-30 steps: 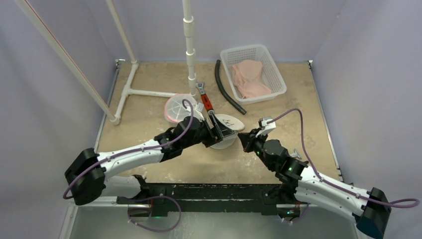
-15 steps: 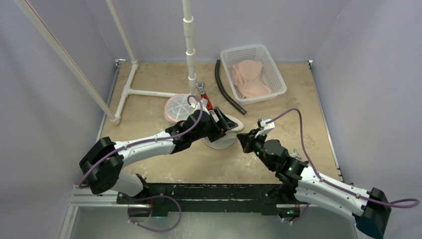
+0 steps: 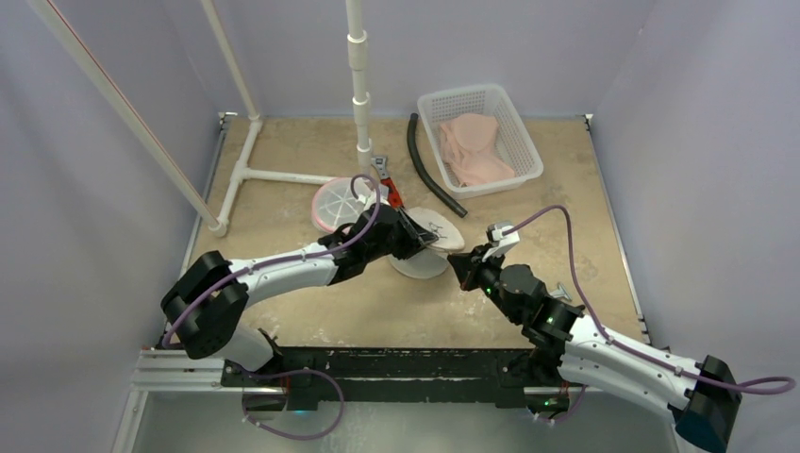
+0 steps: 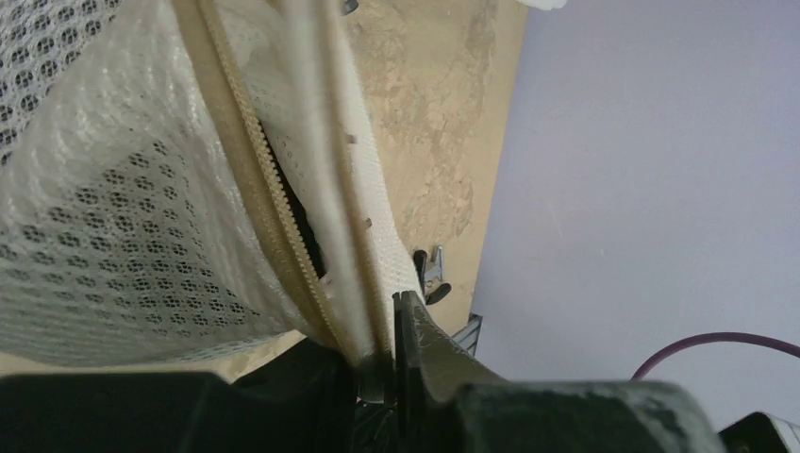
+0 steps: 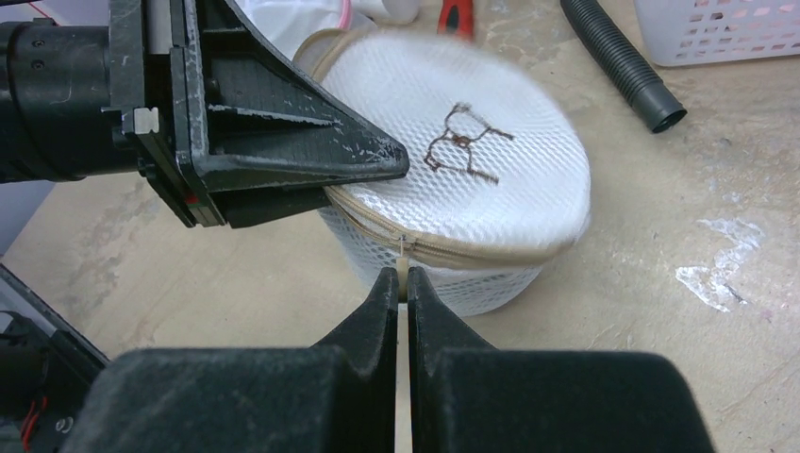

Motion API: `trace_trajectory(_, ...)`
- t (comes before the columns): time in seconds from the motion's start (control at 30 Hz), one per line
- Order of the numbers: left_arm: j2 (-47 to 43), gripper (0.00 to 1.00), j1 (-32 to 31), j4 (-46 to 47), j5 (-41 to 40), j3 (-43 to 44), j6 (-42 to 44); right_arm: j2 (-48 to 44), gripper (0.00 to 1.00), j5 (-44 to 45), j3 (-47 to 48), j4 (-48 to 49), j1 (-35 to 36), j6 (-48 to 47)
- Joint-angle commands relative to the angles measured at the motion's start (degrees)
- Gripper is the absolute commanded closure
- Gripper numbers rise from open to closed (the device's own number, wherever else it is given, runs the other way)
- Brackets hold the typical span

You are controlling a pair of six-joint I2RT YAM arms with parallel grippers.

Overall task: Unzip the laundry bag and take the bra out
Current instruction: Unzip the laundry bag at the center of the board.

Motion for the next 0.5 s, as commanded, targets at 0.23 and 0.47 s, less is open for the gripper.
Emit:
trace_trajectory(0.23,-4.75,1.0,3.31,4.4,1.85,-2.17,1.77,-0.01,1.0,2.27,1.97,-1.42,0.41,1.75)
trace_trajectory(0.47,-8.1,1.0,6.85,4.4,5.48,-4.81,3.36,0.95,1.0,5.67,2.86,-4.77,0.42,4.23)
